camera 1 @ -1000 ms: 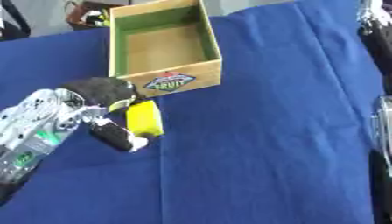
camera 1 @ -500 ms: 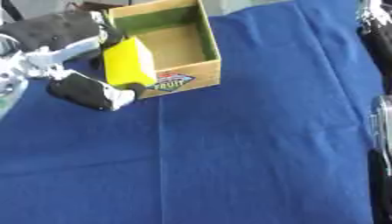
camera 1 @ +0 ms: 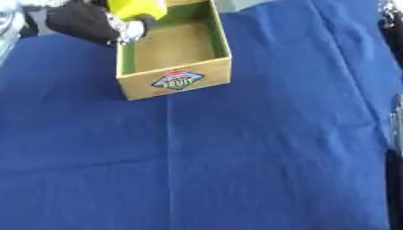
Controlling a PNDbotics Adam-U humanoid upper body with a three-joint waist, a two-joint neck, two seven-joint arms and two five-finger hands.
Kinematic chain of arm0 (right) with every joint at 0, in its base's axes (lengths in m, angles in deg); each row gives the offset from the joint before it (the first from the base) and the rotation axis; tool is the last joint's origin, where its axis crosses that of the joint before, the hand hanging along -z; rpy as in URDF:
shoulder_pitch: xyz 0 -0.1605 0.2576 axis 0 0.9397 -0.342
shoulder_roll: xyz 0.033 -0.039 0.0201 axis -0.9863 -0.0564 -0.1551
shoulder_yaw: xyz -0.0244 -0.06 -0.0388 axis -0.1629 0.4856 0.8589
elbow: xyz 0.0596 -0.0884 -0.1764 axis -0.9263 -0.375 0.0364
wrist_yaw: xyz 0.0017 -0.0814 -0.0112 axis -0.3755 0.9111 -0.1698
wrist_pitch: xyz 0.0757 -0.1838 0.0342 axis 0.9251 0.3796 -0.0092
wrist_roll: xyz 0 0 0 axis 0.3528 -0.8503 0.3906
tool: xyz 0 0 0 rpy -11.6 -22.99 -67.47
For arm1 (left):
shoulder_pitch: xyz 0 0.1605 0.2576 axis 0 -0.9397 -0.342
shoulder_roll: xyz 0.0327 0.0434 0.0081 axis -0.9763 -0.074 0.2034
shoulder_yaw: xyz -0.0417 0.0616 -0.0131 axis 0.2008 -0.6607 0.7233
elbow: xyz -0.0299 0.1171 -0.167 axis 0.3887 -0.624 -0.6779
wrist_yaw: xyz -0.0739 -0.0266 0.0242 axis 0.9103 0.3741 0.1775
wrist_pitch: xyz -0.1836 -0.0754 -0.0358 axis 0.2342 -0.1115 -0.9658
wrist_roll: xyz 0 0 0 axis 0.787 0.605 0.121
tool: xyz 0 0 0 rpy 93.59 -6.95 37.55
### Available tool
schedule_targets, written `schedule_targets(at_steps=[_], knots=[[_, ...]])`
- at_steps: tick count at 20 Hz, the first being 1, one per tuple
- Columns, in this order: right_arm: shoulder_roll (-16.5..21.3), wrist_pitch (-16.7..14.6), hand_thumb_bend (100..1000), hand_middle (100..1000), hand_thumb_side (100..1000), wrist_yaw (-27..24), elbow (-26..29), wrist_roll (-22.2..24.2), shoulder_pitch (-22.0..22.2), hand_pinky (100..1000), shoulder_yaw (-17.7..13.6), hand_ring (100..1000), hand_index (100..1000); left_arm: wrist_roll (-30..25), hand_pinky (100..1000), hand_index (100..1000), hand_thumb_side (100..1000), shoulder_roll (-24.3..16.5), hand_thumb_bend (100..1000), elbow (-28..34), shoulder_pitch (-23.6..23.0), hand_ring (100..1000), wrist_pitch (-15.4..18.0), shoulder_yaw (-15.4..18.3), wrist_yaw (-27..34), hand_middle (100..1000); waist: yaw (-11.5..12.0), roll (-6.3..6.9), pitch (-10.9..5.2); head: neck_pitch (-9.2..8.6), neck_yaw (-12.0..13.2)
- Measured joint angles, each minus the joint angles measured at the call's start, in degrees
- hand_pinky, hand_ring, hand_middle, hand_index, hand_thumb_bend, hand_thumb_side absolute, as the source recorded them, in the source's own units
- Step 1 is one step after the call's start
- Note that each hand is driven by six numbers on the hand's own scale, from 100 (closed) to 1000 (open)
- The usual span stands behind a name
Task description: Pick up objects on the table and place them in the box.
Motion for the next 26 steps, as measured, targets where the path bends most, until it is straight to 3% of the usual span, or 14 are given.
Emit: schedule_targets(at_steps=[7, 14, 26], knots=[[0.08, -0.56, 100, 599, 569, 0.44, 0.0, 0.65, -1.85, 768, 0.84, 737, 712, 3.86, 125, 648, 554, 4.22, 100, -9.61, 4.27, 433, 2.39, 1.47, -5.25, 392, -1.19, 0.06, 0.82, -0.13, 2.18], [0.48, -0.73, 100, 598, 578, 0.44, 0.0, 1.13, -3.83, 768, 1.1, 737, 711, 6.38, 132, 654, 561, 8.29, 100, -19.7, 6.62, 440, 4.29, 2.34, -11.33, 391, -2.41, 0.06, 1.96, -1.34, 3.08], [0.48, -1.05, 100, 597, 570, 0.4, 0.0, 1.06, -4.4, 770, 1.42, 737, 711, 11.46, 143, 655, 554, 13.52, 100, -36.54, 8.56, 455, 8.14, 5.1, -18.54, 387, -3.65, 0.28, 2.3, -6.66, 3.66]])
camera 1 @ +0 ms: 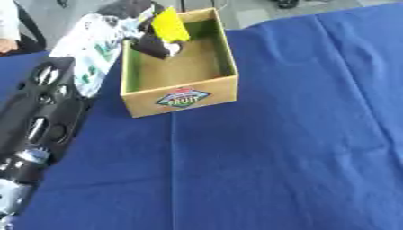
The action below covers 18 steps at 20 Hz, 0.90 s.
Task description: Pick up objects on the table and place them in the box.
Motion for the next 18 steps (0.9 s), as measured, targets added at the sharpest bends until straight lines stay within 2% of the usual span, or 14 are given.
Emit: schedule_targets(at_steps=[7, 8, 9, 11, 13, 14, 15, 16, 17, 18], knots=[[0.0, 0.02, 100, 596, 562, -0.25, 0.0, -0.03, -0.01, 771, -0.01, 738, 709, 3.75, 169, 705, 568, 1.54, 100, -8.04, 1.31, 475, 2.25, 1.72, -4.56, 413, -0.44, 0.47, 0.56, -0.74, 0.16], [0.0, 0.03, 100, 596, 558, -0.3, 0.0, -0.04, -0.01, 771, -0.01, 739, 709, 4.06, 205, 792, 612, 1.55, 100, -8.66, 1.33, 520, 2.54, 1.95, -4.97, 480, -0.45, 0.52, 0.65, -0.78, 0.16], [0.0, 0.05, 100, 596, 558, -0.37, 0.0, -0.05, -0.01, 771, -0.01, 739, 709, 4.3, 205, 792, 612, 1.56, 100, -9.18, 1.33, 520, 2.78, 2.08, -5.23, 480, -0.46, 0.58, 0.69, -0.8, 0.16], [0.02, 0.09, 100, 596, 553, -0.5, 0.0, -0.09, 0.01, 771, -0.03, 740, 708, 4.54, 287, 908, 673, 1.69, 100, -9.87, 1.33, 606, 3.06, 2.37, -5.57, 602, -0.46, 0.64, 0.71, -0.82, 0.15], [0.08, 0.19, 100, 596, 553, -0.55, 0.0, -0.18, 0.02, 772, -0.03, 740, 708, 4.43, 361, 956, 713, 2.03, 100, -10.23, 1.33, 658, 3.24, 2.47, -5.9, 667, -0.48, 0.65, 0.73, -0.82, 0.15], [0.11, 0.25, 100, 596, 553, -0.58, 0.0, -0.24, 0.03, 772, -0.04, 740, 708, 4.4, 361, 956, 713, 2.06, 100, -10.32, 1.34, 658, 3.27, 2.54, -6.21, 667, -0.52, 0.65, 0.73, -0.82, 0.15], [0.13, 0.27, 100, 596, 552, -0.62, 0.0, -0.26, 0.03, 772, -0.04, 740, 708, 4.35, 434, 1000, 762, 2.06, 213, -10.41, 1.34, 730, 3.3, 2.65, -6.56, 752, -0.53, 0.65, 0.74, -0.82, 0.15], [0.14, 0.28, 100, 596, 552, -0.69, 0.0, -0.27, 0.04, 772, -0.04, 740, 708, 4.28, 475, 1000, 793, 2.06, 309, -10.49, 1.34, 767, 3.27, 2.68, -6.97, 797, -0.54, 0.65, 0.74, -0.82, 0.14], [0.14, 0.29, 100, 596, 551, -0.75, 0.0, -0.28, 0.04, 772, -0.04, 740, 708, 4.18, 517, 1000, 816, 2.06, 381, -10.5, 1.34, 800, 3.14, 2.69, -7.5, 831, -0.6, 0.65, 0.74, -0.81, 0.14], [0.16, 0.3, 100, 596, 549, -0.8, 0.0, -0.28, 0.05, 772, -0.05, 740, 708, 4.08, 529, 1000, 824, 2.06, 404, -10.51, 1.34, 810, 2.85, 2.7, -8.2, 843, -0.66, 0.65, 0.75, -0.81, 0.14]])
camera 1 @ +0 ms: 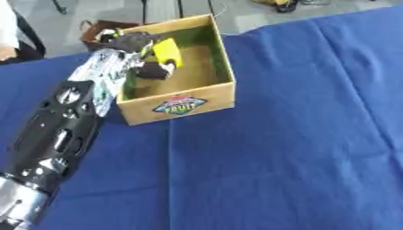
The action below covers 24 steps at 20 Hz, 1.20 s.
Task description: Pick up objects on the table and place them in the box.
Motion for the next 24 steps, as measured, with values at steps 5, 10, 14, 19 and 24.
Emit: schedule_targets(at_steps=[5, 10, 14, 19, 24], knots=[[0.25, 0.14, 100, 595, 540, -0.36, 0.0, 0.1, 0.48, 772, -0.02, 741, 706, -0.08, 529, 1000, 877, 0.04, 503, 0.05, 0.0, 818, -1.56, 0.7, -2.62, 855, -0.02, 0.03, 0.06, 0.07, -0.03], [0.29, 0.49, 100, 595, 536, -0.75, 0.0, 0.0, 0.76, 773, -0.27, 742, 706, 1.31, 475, 1000, 861, 0.43, 376, 2.46, 0.0, 781, -2.47, 1.32, -2.09, 805, 0.19, 0.04, 0.1, 0.44, -0.45], [0.3, 0.62, 100, 595, 540, -0.77, 0.0, -0.17, 1.11, 772, -0.43, 743, 707, 3.91, 432, 996, 911, 0.04, 216, 7.11, 0.0, 742, -2.67, 2.3, 0.37, 761, 0.71, -0.06, -0.04, 1.22, -1.03], [0.22, 0.38, 100, 598, 556, -0.51, 0.0, -0.66, 1.41, 771, -0.72, 742, 709, 8.01, 417, 991, 986, -2.06, 127, 14.0, -1.3, 711, -1.73, 5.98, 4.47, 737, 1.68, -0.87, -1.23, 2.54, -1.77], [-0.83, 0.01, 100, 601, 561, 1.04, 0.0, -1.32, 1.41, 769, -0.73, 743, 711, 11.96, 407, 977, 1000, -3.74, 114, 20.36, -6.15, 684, 0.91, 9.86, 8.4, 711, 3.48, -2.28, -2.16, 4.06, -2.69]])
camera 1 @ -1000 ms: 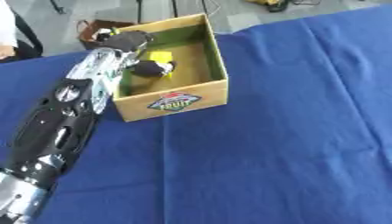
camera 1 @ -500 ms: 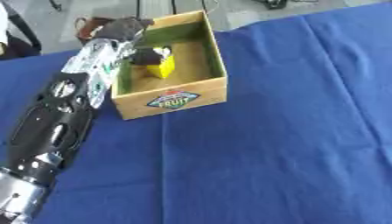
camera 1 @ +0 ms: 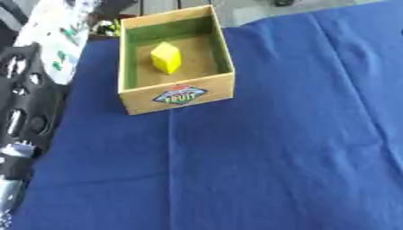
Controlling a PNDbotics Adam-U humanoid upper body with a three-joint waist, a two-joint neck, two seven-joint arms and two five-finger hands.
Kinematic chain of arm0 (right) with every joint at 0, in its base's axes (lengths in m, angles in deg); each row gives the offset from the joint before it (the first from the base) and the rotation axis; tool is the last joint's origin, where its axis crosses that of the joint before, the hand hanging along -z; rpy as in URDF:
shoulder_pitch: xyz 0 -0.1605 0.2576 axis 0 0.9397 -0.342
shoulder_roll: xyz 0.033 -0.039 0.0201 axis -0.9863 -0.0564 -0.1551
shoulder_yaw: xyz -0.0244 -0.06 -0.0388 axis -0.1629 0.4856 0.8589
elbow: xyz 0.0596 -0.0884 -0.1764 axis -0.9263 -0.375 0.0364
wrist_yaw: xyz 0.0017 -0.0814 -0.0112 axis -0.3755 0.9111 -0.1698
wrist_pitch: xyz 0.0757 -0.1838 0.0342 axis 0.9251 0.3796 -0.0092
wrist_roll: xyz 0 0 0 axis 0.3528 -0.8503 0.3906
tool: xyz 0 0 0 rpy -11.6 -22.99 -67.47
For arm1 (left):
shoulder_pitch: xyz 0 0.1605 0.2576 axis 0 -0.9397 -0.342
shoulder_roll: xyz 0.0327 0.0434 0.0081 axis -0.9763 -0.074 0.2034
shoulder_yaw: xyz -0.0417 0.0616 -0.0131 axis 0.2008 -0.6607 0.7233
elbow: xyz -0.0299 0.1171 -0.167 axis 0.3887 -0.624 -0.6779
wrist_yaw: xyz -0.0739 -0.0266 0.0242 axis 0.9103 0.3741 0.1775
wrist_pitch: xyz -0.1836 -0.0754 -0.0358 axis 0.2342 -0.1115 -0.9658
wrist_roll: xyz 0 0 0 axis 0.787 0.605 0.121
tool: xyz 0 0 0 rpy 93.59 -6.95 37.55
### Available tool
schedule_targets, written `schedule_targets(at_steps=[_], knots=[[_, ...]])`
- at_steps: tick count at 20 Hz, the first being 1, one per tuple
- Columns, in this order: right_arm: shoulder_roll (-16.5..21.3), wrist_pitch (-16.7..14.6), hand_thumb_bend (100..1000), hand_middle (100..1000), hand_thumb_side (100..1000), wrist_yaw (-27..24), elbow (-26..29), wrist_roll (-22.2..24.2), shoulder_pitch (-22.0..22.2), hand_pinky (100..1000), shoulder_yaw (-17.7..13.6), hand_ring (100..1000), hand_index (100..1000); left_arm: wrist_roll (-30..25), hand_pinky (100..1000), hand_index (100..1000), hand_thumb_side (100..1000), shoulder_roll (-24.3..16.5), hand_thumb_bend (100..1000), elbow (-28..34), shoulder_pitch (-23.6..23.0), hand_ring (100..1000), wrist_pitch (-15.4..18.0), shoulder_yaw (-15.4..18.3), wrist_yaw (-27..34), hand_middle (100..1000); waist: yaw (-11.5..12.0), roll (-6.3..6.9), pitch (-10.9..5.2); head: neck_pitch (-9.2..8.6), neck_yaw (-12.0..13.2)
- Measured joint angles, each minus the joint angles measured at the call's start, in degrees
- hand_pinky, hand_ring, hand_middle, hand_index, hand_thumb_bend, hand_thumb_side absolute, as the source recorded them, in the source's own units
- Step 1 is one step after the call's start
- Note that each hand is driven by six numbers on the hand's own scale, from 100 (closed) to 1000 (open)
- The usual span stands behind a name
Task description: Pick up objects on the table and place them in the box.
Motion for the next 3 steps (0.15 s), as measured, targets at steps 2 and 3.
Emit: schedule_targets(at_steps=[2, 3], knots=[[-0.53, -0.15, 100, 601, 562, 0.63, 0.0, -0.33, -0.01, 769, 0.0, 743, 711, 1.48, 410, 964, 1000, -0.31, 163, 2.4, -2.28, 672, 1.39, 1.85, 1.54, 687, 0.71, -0.55, -0.29, 0.4, -0.35], [-0.75, -0.25, 100, 601, 558, 0.89, 0.0, -0.48, -0.01, 769, 0.0, 743, 711, 2.22, 407, 957, 1000, -0.36, 169, 3.63, -3.46, 664, 2.11, 2.72, 2.26, 676, 1.01, -0.71, -0.4, 0.5, -0.44]])
